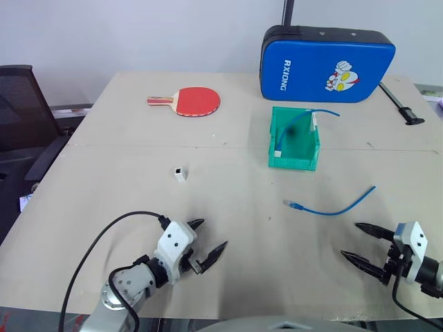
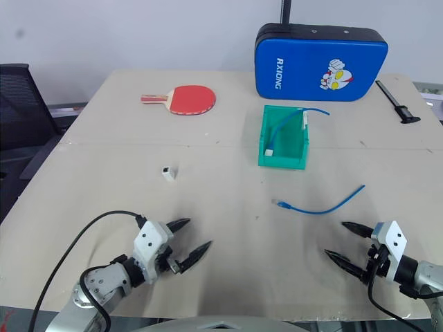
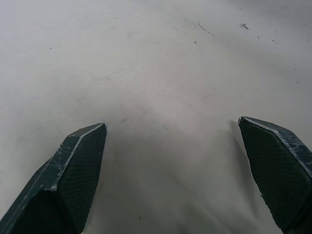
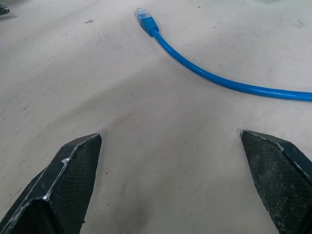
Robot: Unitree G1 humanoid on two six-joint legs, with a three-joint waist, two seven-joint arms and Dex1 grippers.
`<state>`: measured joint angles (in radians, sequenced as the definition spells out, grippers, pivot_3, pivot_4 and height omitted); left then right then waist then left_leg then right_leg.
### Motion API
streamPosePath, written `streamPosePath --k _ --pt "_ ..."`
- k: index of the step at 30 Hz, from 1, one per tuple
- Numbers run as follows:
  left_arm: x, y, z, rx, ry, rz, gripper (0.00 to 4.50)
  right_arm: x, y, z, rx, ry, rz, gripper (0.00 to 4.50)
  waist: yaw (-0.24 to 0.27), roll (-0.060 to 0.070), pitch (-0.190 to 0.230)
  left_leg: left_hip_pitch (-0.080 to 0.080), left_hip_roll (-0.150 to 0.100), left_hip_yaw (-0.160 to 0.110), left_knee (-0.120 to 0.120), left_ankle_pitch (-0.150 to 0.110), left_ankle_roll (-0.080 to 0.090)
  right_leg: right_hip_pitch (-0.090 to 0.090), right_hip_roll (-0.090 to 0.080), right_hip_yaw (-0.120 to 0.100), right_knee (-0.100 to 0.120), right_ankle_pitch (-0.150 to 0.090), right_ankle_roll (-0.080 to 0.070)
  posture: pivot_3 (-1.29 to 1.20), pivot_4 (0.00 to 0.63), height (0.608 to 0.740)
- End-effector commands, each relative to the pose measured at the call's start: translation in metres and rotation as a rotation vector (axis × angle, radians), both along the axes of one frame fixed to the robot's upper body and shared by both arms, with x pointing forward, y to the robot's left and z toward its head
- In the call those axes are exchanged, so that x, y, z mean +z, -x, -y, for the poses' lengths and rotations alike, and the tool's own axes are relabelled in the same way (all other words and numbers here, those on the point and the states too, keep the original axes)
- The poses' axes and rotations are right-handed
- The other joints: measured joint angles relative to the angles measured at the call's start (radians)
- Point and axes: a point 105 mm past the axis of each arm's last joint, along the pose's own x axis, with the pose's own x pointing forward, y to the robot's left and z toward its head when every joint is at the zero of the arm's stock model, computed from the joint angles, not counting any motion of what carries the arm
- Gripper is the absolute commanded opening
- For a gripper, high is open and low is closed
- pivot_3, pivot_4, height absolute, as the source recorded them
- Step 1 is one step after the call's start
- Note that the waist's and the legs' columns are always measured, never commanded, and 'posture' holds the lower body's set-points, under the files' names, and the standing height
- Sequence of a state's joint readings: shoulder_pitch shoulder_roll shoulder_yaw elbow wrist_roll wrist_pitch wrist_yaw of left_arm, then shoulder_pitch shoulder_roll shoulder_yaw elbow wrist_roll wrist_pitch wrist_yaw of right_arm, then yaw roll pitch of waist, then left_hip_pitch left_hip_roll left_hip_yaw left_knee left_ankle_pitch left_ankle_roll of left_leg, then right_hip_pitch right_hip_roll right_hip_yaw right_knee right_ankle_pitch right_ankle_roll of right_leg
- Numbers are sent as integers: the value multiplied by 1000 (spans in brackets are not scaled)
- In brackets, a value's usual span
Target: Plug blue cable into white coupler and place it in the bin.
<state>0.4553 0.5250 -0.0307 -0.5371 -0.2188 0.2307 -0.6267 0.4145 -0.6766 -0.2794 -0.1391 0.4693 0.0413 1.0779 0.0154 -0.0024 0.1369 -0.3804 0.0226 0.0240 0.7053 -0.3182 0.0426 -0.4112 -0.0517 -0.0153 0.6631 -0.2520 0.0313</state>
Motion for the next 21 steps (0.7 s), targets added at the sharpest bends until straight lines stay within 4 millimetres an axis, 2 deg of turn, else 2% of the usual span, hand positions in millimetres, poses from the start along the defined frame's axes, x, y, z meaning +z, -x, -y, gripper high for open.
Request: streamPosePath --k 1,11,21 --pt "-1 7 -1 -27 -4 -22 4433 4 -1 -1 3 8 34 4500 0 0 0 0 0 0 0 0 0 0 0 0 0 0 0 0 150 681" --pt "2 11 -7 -20 -15 -22 4433 1 -4 -1 10 3 43 4500 -1 -1 1 0 0 0 0 0 0 0 0 0 0 0 0 0 150 681" --pt "10 7 0 -31 -11 -8 4433 7 -7 -3 19 11 59 4500 -1 -1 1 0 0 0 0 0 0 0 1 0 0 0 0 0 150 681"
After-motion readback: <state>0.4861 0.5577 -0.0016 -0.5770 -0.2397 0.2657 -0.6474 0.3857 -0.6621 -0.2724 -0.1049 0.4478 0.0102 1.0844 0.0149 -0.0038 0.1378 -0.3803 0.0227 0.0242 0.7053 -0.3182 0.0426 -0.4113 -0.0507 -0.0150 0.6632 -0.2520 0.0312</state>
